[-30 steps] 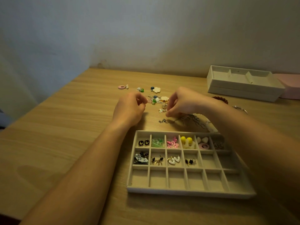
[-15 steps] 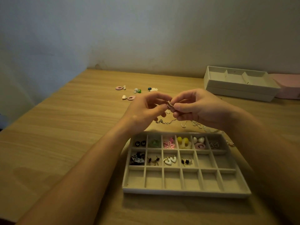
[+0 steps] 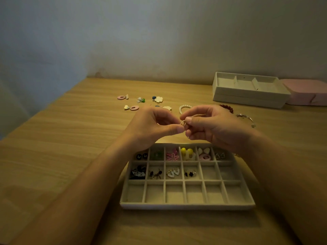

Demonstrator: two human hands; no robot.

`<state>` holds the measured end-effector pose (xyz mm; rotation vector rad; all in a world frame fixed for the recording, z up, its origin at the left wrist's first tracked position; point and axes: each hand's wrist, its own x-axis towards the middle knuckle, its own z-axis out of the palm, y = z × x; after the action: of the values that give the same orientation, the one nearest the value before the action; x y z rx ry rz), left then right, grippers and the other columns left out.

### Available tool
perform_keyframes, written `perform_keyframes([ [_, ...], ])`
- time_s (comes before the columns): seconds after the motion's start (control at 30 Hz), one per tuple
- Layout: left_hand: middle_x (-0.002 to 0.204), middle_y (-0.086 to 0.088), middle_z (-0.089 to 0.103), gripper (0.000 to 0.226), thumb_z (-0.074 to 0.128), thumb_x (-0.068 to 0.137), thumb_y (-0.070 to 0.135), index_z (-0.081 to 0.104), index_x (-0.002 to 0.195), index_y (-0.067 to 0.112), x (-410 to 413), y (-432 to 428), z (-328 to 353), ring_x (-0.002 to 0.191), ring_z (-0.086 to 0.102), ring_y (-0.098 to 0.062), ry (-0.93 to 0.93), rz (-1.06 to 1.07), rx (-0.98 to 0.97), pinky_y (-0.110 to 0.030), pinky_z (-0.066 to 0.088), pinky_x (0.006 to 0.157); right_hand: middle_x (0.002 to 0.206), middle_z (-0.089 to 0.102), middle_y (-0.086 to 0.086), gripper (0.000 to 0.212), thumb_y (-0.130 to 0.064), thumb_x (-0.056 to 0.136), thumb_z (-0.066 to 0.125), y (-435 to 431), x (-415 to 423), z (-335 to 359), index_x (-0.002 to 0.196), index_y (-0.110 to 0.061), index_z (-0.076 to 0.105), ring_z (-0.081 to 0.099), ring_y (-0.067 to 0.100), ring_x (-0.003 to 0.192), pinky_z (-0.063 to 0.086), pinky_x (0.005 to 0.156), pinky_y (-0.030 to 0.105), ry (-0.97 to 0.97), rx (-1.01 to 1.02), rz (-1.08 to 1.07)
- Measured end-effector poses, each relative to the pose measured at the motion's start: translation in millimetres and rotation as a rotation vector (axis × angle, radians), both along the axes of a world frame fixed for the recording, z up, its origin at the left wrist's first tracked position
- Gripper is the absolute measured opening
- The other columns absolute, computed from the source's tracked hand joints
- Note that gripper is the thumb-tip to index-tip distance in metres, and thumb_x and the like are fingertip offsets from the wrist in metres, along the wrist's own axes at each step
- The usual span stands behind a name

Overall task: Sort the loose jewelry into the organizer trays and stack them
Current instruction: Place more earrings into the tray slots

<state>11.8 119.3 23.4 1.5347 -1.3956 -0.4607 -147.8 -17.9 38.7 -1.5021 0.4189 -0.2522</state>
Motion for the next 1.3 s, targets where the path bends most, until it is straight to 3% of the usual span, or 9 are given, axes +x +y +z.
perform_keyframes([
  [0.27, 0.078, 0.014, 0.074, 0.012, 0.077, 0.085, 0.02, 0.08, 0.097, 0.02, -31.3, 4.5, 15.4, 0.067, 0.069, 0.0, -0.222, -0.019, 0.127, -0.017, 0.055, 0.06, 0.089, 0.076, 0.016, 0.014, -0.005, 0.09, 0.069, 7.6, -36.9, 4.7, 0.102, -0.005, 0.074, 0.075, 0.027, 0.082, 0.063, 0.071, 0.032, 0.08, -0.237, -0.033],
  [0.43, 0.07, 0.024, 0.067, 0.011, 0.078, 0.086, 0.026, 0.08, 0.094, 0.031, -55.5, 20.9, 16.1, 0.067, 0.064, 0.006, -0.393, -0.022, 0.164, -0.007, 0.045, 0.057, 0.088, 0.077, 0.015, 0.014, -0.004, 0.085, 0.073, 18.8, -60.2, 11.5, 0.099, -0.004, 0.075, 0.076, 0.028, 0.081, 0.061, 0.068, 0.026, 0.159, -0.285, 0.078],
  [0.57, 0.062, 0.03, 0.059, 0.01, 0.082, 0.082, 0.023, 0.081, 0.091, 0.029, -69.4, 34.0, 15.2, 0.065, 0.06, 0.01, -0.382, 0.001, 0.163, -0.004, 0.041, 0.057, 0.086, 0.077, 0.011, 0.012, -0.005, 0.086, 0.074, 31.7, -66.6, 12.6, 0.098, -0.006, 0.073, 0.076, 0.024, 0.08, 0.06, 0.067, 0.024, 0.227, -0.392, 0.123],
  [0.73, 0.071, 0.017, 0.071, 0.01, 0.084, 0.08, 0.018, 0.08, 0.086, 0.024, -77.2, 42.5, 10.1, 0.069, 0.065, 0.003, -0.264, 0.046, 0.146, -0.007, 0.045, 0.06, 0.082, 0.077, 0.006, 0.01, -0.006, 0.087, 0.075, 42.6, -71.0, 11.0, 0.096, -0.01, 0.074, 0.076, 0.02, 0.079, 0.064, 0.072, 0.031, 0.218, -0.483, 0.074],
  [0.87, 0.072, 0.018, 0.072, 0.016, 0.085, 0.078, 0.016, 0.078, 0.082, 0.031, -77.7, 43.8, 3.0, 0.069, 0.066, 0.003, -0.217, 0.086, 0.134, -0.01, 0.045, 0.062, 0.08, 0.077, 0.003, 0.006, -0.011, 0.088, 0.076, 46.2, -73.1, 6.4, 0.093, -0.015, 0.076, 0.075, 0.017, 0.075, 0.064, 0.07, 0.032, 0.195, -0.609, 0.045],
  [1.0, 0.074, 0.018, 0.072, 0.018, 0.082, 0.081, 0.02, 0.075, 0.083, 0.036, -77.3, 44.2, -3.3, 0.072, 0.066, 0.004, -0.256, 0.094, 0.155, -0.008, 0.045, 0.063, 0.077, 0.074, -0.002, 0.005, -0.017, 0.088, 0.076, 44.3, -73.2, 0.5, 0.088, -0.022, 0.076, 0.071, 0.012, 0.071, 0.06, 0.062, 0.024, 0.184, -0.741, 0.037],
  [1.13, 0.073, 0.016, 0.073, 0.011, 0.082, 0.082, 0.021, 0.078, 0.086, 0.03, -76.0, 42.2, -3.1, 0.072, 0.067, 0.003, -0.276, 0.104, 0.185, -0.008, 0.046, 0.062, 0.076, 0.072, -0.006, 0.004, -0.022, 0.092, 0.071, 34.8, -72.7, -4.3, 0.089, -0.023, 0.073, 0.069, 0.008, 0.071, 0.057, 0.061, 0.019, 0.151, -0.742, -0.044],
  [1.3, 0.075, 0.019, 0.064, 0.009, 0.082, 0.08, 0.03, 0.078, 0.085, 0.036, -77.3, 33.5, 4.7, 0.07, 0.056, -0.001, -0.394, 0.093, 0.202, -0.02, 0.044, 0.06, 0.074, 0.07, -0.004, 0.005, -0.018, 0.094, 0.069, 22.7, -72.0, -8.0, 0.092, -0.017, 0.073, 0.063, 0.0, 0.061, 0.05, 0.055, 0.015, 0.131, -0.658, -0.16],
])
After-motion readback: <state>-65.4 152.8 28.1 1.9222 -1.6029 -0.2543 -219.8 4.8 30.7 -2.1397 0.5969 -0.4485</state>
